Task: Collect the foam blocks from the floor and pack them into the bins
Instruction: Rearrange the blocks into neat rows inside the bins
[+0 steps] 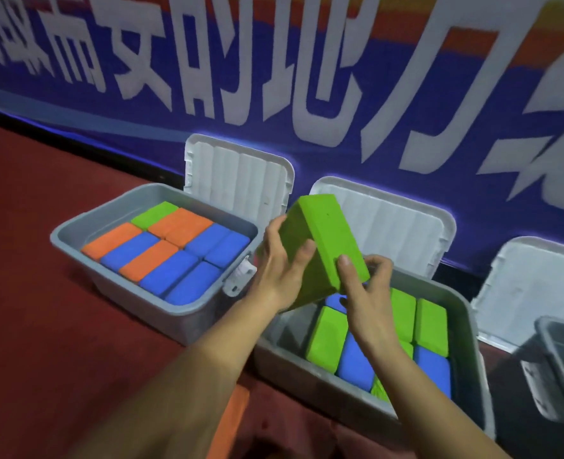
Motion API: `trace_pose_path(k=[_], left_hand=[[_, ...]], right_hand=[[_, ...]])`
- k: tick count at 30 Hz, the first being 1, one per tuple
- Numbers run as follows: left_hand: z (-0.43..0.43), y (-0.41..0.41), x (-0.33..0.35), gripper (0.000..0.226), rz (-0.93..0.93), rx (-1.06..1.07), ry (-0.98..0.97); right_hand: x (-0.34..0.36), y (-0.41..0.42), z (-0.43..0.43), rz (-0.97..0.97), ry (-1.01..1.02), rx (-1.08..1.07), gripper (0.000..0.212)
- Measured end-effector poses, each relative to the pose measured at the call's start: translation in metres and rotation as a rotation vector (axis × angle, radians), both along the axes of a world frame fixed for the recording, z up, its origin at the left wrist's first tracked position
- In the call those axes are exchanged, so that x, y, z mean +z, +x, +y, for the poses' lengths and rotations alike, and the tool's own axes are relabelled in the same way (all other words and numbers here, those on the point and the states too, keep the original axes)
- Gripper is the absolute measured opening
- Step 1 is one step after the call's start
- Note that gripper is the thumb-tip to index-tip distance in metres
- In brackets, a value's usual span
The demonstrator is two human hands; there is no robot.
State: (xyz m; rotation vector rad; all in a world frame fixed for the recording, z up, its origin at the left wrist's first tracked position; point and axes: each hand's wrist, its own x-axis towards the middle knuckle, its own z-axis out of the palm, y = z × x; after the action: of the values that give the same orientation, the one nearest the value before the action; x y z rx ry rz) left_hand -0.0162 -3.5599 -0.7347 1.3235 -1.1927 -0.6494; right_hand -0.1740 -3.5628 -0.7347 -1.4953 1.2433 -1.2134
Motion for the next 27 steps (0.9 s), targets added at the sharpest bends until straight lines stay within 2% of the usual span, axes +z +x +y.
trace_pose_path(k=[3,6,7,8,10,13,16,19,23,27], left_hand=[[-0.035,-0.014,-0.001,0.09,0.114,-0.186,0.087],[-0.06,-0.014,-0.017,0.086,0.204,-0.231,0.18],[-0.058,-0.011,-0.016,0.079,0.195,-0.26,0.197],[-0.11,-0.017,-0.033,0.071,0.213,-0.289,0.229],[-0.128,-0.015,-0.038,0.06,0.204,-0.315,0.279],[-0.145,-0.011,-0.053,0.052,0.077,-0.273,0.344],[-0.164,-0.006,-0.081,0.036,-0.011,-0.232,0.411],[-0.18,-0.006,-0.103,0.037,-0.126,-0.22,0.432],[-0.205,0.001,-0.135,0.029,-0.161,-0.267,0.445],[-0.204,0.007,-0.17,0.035,-0.259,-0.273,0.487]], right_hand=[[-0.006,-0.003,-0.027,0.102,0.063,0.093,0.063],[-0.011,-0.003,-0.047,0.107,0.129,0.057,0.067],[-0.007,-0.001,-0.048,0.111,0.176,0.074,0.069],[-0.025,-0.005,-0.098,0.099,0.251,0.055,0.069],[-0.029,0.001,-0.118,0.167,0.268,0.039,0.067],[-0.041,0.009,-0.134,0.317,0.216,0.049,0.074],[-0.069,0.013,-0.16,0.444,0.246,0.079,0.084],[-0.098,0.012,-0.178,0.511,0.257,0.088,0.083],[-0.131,0.013,-0.199,0.592,0.286,0.053,0.081],[-0.156,0.021,-0.202,0.883,0.317,0.08,0.077]])
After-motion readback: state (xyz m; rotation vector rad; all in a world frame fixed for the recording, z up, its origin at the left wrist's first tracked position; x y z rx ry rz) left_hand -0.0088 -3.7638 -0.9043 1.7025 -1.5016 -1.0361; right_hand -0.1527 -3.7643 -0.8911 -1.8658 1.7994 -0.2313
